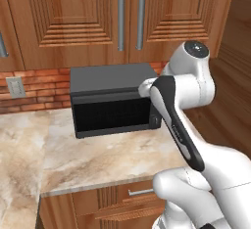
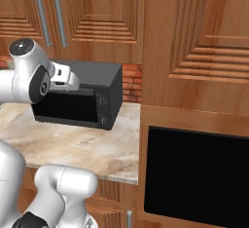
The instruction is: Open the cabinet. Pick the dish brush and place it next to the sink. Then close the cabinet.
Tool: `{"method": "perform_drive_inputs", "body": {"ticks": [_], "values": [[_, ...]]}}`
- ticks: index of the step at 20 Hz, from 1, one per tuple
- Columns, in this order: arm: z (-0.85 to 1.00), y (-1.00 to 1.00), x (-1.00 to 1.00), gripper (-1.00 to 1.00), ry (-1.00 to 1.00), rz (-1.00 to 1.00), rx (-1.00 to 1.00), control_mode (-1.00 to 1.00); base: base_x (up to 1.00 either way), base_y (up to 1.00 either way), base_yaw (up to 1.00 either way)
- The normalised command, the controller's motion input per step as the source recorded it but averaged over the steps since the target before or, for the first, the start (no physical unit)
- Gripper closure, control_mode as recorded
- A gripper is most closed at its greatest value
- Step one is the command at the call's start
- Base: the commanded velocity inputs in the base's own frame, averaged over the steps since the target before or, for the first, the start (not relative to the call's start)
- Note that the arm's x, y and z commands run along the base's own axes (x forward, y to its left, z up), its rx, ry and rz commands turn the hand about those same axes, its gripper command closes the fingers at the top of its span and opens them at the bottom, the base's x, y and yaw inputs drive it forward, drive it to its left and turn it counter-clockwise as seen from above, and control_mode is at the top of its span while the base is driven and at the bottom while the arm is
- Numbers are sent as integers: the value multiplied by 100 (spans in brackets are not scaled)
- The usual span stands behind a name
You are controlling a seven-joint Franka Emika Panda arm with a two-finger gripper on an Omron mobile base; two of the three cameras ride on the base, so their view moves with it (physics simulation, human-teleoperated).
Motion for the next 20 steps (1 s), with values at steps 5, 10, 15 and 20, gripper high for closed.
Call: {"method": "perform_drive_inputs", "body": {"ticks": [5,10,15,20], "values": [[18,21,-7,-100,-10,1,0,-100,0,0,0],[2,36,-4,-100,-6,0,0,-100,0,0,0],[38,52,-1,-100,-24,0,0,-100,0,0,0],[24,23,0,-100,-21,-1,14,-100,0,0,0]]}}
